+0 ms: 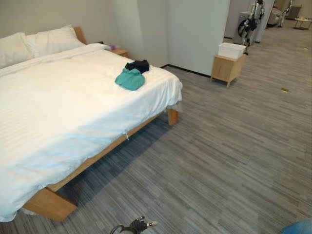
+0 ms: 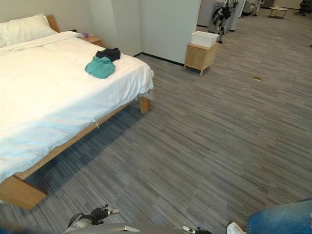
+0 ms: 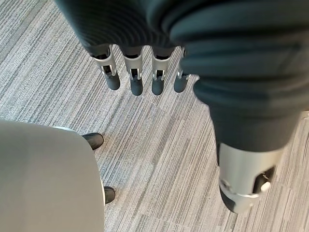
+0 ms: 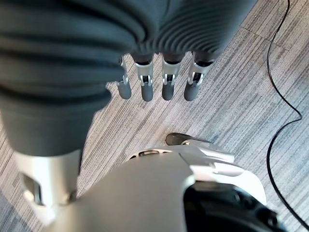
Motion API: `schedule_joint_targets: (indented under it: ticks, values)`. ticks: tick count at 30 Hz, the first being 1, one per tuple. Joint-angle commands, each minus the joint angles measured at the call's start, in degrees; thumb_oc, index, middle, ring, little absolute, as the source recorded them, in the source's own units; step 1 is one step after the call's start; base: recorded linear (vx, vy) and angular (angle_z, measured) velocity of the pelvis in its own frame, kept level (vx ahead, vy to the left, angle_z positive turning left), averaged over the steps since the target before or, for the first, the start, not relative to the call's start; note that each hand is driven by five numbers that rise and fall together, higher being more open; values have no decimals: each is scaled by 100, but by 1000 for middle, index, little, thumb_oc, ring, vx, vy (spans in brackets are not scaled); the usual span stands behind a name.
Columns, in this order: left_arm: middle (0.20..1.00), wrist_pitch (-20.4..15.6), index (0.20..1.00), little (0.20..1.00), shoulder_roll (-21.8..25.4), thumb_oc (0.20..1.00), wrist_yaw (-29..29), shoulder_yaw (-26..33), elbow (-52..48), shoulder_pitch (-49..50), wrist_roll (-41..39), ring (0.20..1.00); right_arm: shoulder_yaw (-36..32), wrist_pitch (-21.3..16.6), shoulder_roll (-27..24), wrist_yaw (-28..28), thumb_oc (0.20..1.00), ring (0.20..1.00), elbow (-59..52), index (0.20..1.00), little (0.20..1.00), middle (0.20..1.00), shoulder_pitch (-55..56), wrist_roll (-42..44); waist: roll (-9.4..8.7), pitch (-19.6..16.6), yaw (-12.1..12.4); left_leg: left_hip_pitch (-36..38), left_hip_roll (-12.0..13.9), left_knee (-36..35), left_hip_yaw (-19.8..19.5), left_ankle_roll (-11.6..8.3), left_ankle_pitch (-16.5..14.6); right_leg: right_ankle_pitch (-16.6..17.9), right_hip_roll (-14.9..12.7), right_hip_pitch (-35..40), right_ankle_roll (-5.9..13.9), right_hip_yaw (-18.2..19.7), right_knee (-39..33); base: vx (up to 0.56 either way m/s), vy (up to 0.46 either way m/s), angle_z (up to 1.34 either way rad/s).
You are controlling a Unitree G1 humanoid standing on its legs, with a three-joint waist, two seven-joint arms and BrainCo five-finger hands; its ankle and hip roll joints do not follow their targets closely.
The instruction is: Pick up bed clothes into laundry basket.
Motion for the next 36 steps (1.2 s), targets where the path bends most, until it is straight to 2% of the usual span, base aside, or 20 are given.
schedule_joint_targets:
  ticks: [1,9,12,16,17,18,19,20,21,22,23,24,27,31,33,34,35,36]
  values:
    - [1000,-62,1000,1000,-144,1000,-30,-116,206,-374,156,1000,140,-56,32,89,1000,1000,325,1000,1000,1000,-391,-73,-167,286,5,296,202,-117,31,-468,-98,183,-604,665,793,281,-554,0,0,0]
    - [1000,-34,1000,1000,-163,1000,-31,-68,290,-448,-26,1000,124,-39,46,87,1000,1000,365,1000,1000,1000,-448,-41,-167,283,-14,325,194,-117,47,-467,-130,186,-620,681,803,292,-552,4,1,0]
    - [1000,-64,1000,1000,-161,1000,63,-16,195,-615,-383,1000,-57,-78,38,42,1000,1000,311,1000,1000,1000,-593,473,-154,273,-44,359,202,-117,69,-471,-149,173,-623,702,812,308,-561,26,5,-1]
    - [1000,-284,1000,1000,-34,1000,276,-138,-481,-894,-818,1000,-194,-236,-4,28,1000,1000,-53,1000,1000,1000,-807,1134,-119,285,-76,390,200,-117,64,-487,-160,165,-625,726,826,304,-553,24,10,-8]
    - [1000,-321,1000,1000,102,1000,171,-107,-1023,-949,-1330,1000,-94,-172,14,157,1000,1000,-287,1000,1000,1000,-740,1267,-112,309,-91,375,202,-117,64,-498,-136,176,-619,705,828,309,-540,0,0,0]
    - [1000,-348,1000,1000,242,1000,98,-11,-1408,-891,-1670,1000,-175,-84,-236,404,1000,1000,-738,1000,1000,1000,-731,1470,-129,308,-89,368,207,-117,70,-508,-122,182,-618,690,830,310,-537,0,0,0]
    - [1000,-342,1000,1000,242,1000,98,-13,-1417,-884,-1674,1000,-174,-78,-239,404,1000,1000,-746,1000,1000,1000,-724,1472,-127,309,-88,373,208,-117,70,-508,-124,180,-617,695,831,311,-536,0,0,0]
    - [1000,-329,1000,1000,437,1000,-38,97,-1822,-999,-2450,1000,-191,-285,-654,166,1000,1000,-1411,1000,1000,1000,-1049,1456,-146,323,-69,372,218,-117,66,-534,-107,192,-611,698,838,303,-543,0,0,0]
    - [1000,-339,1000,1000,440,1000,-18,121,-2077,-998,-2693,1000,-176,-276,-669,133,1000,1000,-1955,1000,1000,1000,-1050,1479,-144,335,-73,368,221,-117,59,-535,-99,195,-610,698,841,297,-543,0,0,0]
    - [1000,-338,1000,1000,440,1000,-18,121,-2077,-998,-2693,1000,-176,-275,-669,133,1000,1000,-1955,1000,1000,1000,-1050,1479,-144,336,-74,369,221,-117,59,-535,-99,195,-611,699,841,296,-543,0,0,0]
    - [1000,-288,1000,1000,551,1000,93,224,-3121,-796,-3077,1000,-198,-244,-831,44,1000,1000,-3336,1000,1000,1000,-870,1439,-145,360,-87,352,214,-117,61,-526,-79,206,-604,685,846,297,-538,0,0,0]
    - [1000,-280,1000,1000,551,1000,100,221,-3136,-782,-3076,1000,-198,-235,-831,37,1000,1000,-3352,1000,1000,1000,-854,1436,-145,357,-87,357,214,-117,61,-527,-81,205,-604,691,847,296,-538,0,0,0]
    - [1000,-153,1000,1000,746,1000,244,51,-4544,-476,-3183,1000,-338,-145,-1061,22,1000,1000,-4715,1000,1000,1000,-560,1584,-136,392,-96,325,216,-117,67,-511,-46,232,-596,653,852,300,-522,1,1,1]
    - [1000,-44,1000,1000,897,1000,201,-44,-5326,-205,-3226,1000,-458,-207,-1084,-2,1000,1000,-5331,1000,1000,1000,-281,1539,-114,408,-95,321,215,-117,47,-489,-54,231,-612,644,866,296,-508,2,5,2]
    - [1000,60,1000,1000,924,1000,154,-107,-5525,-80,-3014,1000,-508,-228,-1038,-38,1000,1000,-5622,1000,1000,1000,-130,1373,-105,408,-90,321,211,-117,39,-475,-63,220,-616,653,862,299,-512,0,0,0]
    - [1000,7,1000,1000,929,1000,225,-31,-5813,-1,-2639,1000,-540,-255,-998,-77,1000,1000,-5851,1000,1000,1000,18,941,-105,415,-70,323,210,-117,29,-463,-76,205,-617,662,855,290,-519,0,0,0]
    - [1000,8,1000,1000,929,1000,226,-31,-5813,-1,-2639,1000,-540,-254,-998,-77,1000,1000,-5851,1000,1000,1000,18,941,-105,415,-70,323,210,-117,28,-463,-76,205,-617,662,855,290,-519,0,0,0]
    - [1000,-37,1000,1000,763,1000,217,38,-5811,123,-2777,1000,-496,-261,-998,-38,1000,1000,-6007,1000,1000,1000,152,513,-115,432,-57,322,212,-117,20,-455,-79,197,-619,659,855,287,-521,0,0,0]
